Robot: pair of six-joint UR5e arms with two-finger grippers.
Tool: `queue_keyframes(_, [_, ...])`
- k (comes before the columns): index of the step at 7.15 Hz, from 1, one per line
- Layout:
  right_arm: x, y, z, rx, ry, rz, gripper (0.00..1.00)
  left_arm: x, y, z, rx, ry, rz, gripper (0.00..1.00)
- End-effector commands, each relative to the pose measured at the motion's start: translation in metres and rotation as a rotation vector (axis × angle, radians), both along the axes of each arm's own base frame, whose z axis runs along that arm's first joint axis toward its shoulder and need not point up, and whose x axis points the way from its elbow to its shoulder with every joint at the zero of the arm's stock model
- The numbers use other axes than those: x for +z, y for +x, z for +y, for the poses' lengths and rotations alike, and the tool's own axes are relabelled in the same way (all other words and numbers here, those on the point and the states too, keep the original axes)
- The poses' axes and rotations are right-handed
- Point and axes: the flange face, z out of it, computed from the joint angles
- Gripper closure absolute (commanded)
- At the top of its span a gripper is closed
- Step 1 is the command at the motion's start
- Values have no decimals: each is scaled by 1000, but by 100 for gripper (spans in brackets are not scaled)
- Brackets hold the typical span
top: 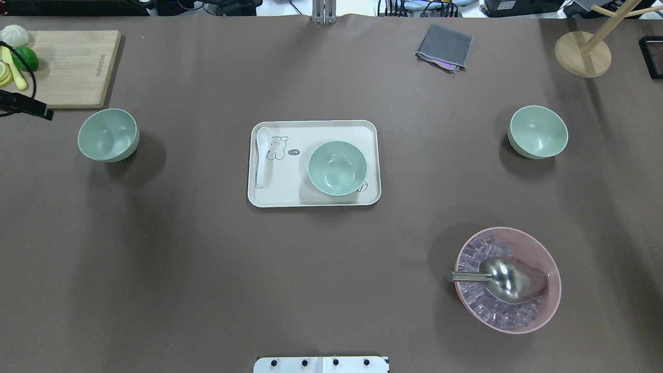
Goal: Stack green bowls together
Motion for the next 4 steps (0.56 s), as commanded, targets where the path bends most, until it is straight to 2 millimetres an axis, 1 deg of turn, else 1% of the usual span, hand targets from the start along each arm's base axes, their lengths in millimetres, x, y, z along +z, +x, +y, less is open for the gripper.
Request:
queue_keyframes(1, [0,-6,0,-1,-7,3,0,-5,54,-3,-48,-88,5,11])
queue_keyframes(2, [1,-6,0,0,-7,4,0,-2,54,0,-48,-77,13,18])
queue_keyframes(3, [0,-6,0,0,-6,4,0,7,54,-1,-44,-74,8,30])
queue_keyframes(4, [0,-6,0,-1,-6,3,0,10,56,-1,-40,-61,15,48])
